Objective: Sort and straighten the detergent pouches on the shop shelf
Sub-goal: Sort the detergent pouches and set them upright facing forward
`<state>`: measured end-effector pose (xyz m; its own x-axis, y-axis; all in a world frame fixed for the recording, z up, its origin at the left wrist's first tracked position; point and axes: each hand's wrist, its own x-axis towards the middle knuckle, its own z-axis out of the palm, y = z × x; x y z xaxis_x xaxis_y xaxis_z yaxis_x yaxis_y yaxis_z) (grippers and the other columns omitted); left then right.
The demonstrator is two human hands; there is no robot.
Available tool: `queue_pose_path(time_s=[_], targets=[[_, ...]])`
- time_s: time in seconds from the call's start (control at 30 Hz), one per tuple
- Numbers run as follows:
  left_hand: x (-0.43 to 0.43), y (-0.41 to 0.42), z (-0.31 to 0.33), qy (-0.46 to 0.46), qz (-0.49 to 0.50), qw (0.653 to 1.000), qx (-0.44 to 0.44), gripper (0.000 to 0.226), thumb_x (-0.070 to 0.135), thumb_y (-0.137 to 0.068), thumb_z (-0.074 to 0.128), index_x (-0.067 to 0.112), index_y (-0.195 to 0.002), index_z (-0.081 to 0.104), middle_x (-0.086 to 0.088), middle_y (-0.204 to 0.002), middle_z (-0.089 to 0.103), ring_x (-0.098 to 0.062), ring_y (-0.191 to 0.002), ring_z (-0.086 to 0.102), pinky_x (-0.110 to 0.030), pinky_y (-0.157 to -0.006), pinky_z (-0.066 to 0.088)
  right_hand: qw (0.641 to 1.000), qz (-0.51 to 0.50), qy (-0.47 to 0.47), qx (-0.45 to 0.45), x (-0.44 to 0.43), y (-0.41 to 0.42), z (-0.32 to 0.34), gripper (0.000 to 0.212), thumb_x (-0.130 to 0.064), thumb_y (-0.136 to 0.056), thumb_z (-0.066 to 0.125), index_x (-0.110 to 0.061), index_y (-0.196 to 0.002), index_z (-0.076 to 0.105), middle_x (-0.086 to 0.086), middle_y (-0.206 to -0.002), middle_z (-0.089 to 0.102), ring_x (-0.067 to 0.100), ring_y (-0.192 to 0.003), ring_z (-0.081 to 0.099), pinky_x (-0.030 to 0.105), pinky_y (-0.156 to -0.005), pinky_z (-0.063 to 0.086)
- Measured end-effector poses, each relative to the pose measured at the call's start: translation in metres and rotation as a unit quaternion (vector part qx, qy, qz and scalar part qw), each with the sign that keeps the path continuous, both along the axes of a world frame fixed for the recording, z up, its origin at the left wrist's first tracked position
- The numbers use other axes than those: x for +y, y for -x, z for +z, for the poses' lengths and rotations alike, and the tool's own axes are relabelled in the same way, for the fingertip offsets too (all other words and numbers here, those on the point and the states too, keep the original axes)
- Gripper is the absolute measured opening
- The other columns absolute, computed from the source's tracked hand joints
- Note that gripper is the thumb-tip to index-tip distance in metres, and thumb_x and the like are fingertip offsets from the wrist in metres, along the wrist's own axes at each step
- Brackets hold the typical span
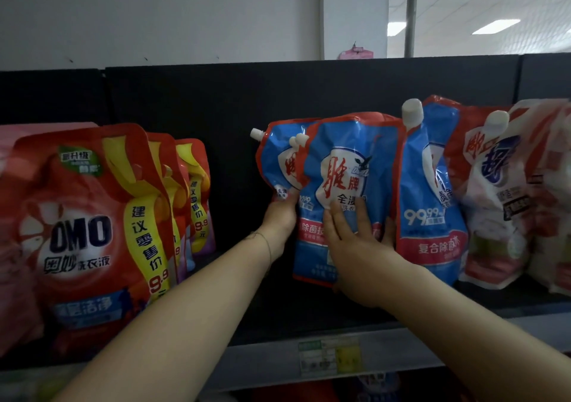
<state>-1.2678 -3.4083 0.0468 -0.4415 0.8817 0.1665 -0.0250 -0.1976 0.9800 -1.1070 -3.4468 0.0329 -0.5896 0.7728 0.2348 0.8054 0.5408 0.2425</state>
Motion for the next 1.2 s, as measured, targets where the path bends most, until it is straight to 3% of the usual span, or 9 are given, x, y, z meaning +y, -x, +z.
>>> queue_pose_path(time_s=[0.1, 0.13, 0.2, 0.3, 0.47, 0.7, 0.9, 1.03, 1.2], targets=[[0.004, 0.013, 0.003, 0.009, 0.154, 0.987, 0.054, 0.017, 0.028, -0.092, 0.057, 0.013, -0.092, 0.063, -0.009, -0.097, 0.069, -0.027, -0.089, 0.067, -0.035, -0.076, 0.055, 1.000, 0.005, -0.006, -0.002, -0.006, 0.001, -0.002, 0.104, -0.041, -0.092, 0.058, -0.009, -0.147, -0.024, 0.009, -0.153, -0.035, 0.044, -0.138, -0.028, 0.069, -0.108, 0.004], [0.007, 0.021, 0.004, 0.011, 0.209, 0.973, 0.095, 0.014, 0.026, -0.092, 0.057, 0.012, -0.095, 0.058, -0.008, -0.102, 0.065, -0.027, -0.094, 0.065, -0.035, -0.079, 0.054, 1.000, 0.007, -0.012, -0.005, -0.008, 0.001, -0.003, 0.103, -0.041, -0.093, 0.057, -0.009, -0.147, -0.024, 0.010, -0.153, -0.035, 0.044, -0.138, -0.028, 0.069, -0.108, 0.004], [0.012, 0.033, 0.006, 0.013, 0.254, 0.956, 0.143, 0.033, 0.028, -0.088, 0.064, 0.010, -0.113, 0.049, -0.009, -0.119, 0.053, -0.026, -0.107, 0.058, -0.036, -0.089, 0.050, 1.000, 0.013, -0.027, -0.007, -0.010, 0.000, -0.005, 0.100, -0.041, -0.094, 0.054, -0.008, -0.147, -0.024, 0.012, -0.153, -0.034, 0.045, -0.139, -0.027, 0.070, -0.107, 0.004], [0.024, 0.049, 0.002, 0.032, 0.176, 0.976, 0.123, 0.069, 0.043, -0.081, 0.070, 0.008, -0.134, 0.043, -0.013, -0.135, 0.050, -0.028, -0.116, 0.055, -0.042, -0.099, 0.047, 0.999, 0.023, -0.036, -0.006, -0.011, -0.002, -0.007, 0.094, -0.040, -0.096, 0.049, -0.007, -0.147, -0.024, 0.012, -0.153, -0.033, 0.045, -0.138, -0.027, 0.069, -0.108, 0.003], [0.038, 0.035, 0.003, 0.031, 0.072, 0.996, 0.049, 0.041, 0.034, -0.092, 0.061, 0.013, -0.126, 0.051, -0.009, -0.110, 0.062, -0.026, -0.097, 0.061, -0.034, -0.080, 0.049, 0.999, 0.028, -0.032, -0.006, -0.009, -0.004, -0.008, 0.092, -0.039, -0.098, 0.046, -0.008, -0.146, -0.026, 0.013, -0.152, -0.035, 0.044, -0.138, -0.028, 0.069, -0.108, 0.001], [0.047, 0.042, -0.012, -0.036, 0.121, 0.992, 0.009, 0.022, 0.021, -0.082, 0.073, 0.009, -0.099, 0.067, -0.014, -0.101, 0.071, -0.031, -0.092, 0.069, -0.051, -0.088, 0.054, 0.999, 0.021, -0.028, -0.012, -0.008, -0.003, -0.005, 0.092, -0.040, -0.098, 0.045, -0.008, -0.146, -0.026, 0.012, -0.151, -0.036, 0.043, -0.138, -0.029, 0.069, -0.108, 0.000], [0.022, 0.058, -0.017, -0.076, 0.277, 0.951, 0.114, 0.017, 0.017, -0.088, 0.066, 0.000, -0.090, 0.064, -0.016, -0.092, 0.066, -0.034, -0.090, 0.065, -0.039, -0.080, 0.052, 1.000, 0.016, -0.018, -0.019, -0.007, -0.003, -0.004, 0.093, -0.040, -0.098, 0.047, -0.008, -0.146, -0.026, 0.012, -0.151, -0.037, 0.044, -0.137, -0.030, 0.069, -0.108, 0.001], [0.013, 0.073, -0.011, -0.058, 0.311, 0.933, 0.171, 0.028, 0.019, -0.093, 0.060, -0.005, -0.108, 0.061, -0.021, -0.110, 0.065, -0.034, -0.102, 0.060, -0.027, -0.080, 0.039, 0.999, 0.016, -0.023, -0.021, -0.007, -0.002, -0.003, 0.092, -0.039, -0.098, 0.046, -0.007, -0.146, -0.026, 0.013, -0.151, -0.036, 0.045, -0.138, -0.029, 0.069, -0.108, 0.002], [0.012, 0.071, -0.010, -0.084, 0.334, 0.927, 0.147, 0.026, 0.015, -0.100, 0.046, -0.003, -0.114, 0.057, -0.019, -0.114, 0.061, -0.033, -0.108, 0.056, -0.025, -0.079, 0.033, 0.999, 0.025, -0.030, -0.018, -0.005, -0.004, -0.007, 0.095, -0.042, -0.097, 0.048, -0.008, -0.146, -0.026, 0.012, -0.152, -0.036, 0.045, -0.138, -0.028, 0.069, -0.108, 0.002]])
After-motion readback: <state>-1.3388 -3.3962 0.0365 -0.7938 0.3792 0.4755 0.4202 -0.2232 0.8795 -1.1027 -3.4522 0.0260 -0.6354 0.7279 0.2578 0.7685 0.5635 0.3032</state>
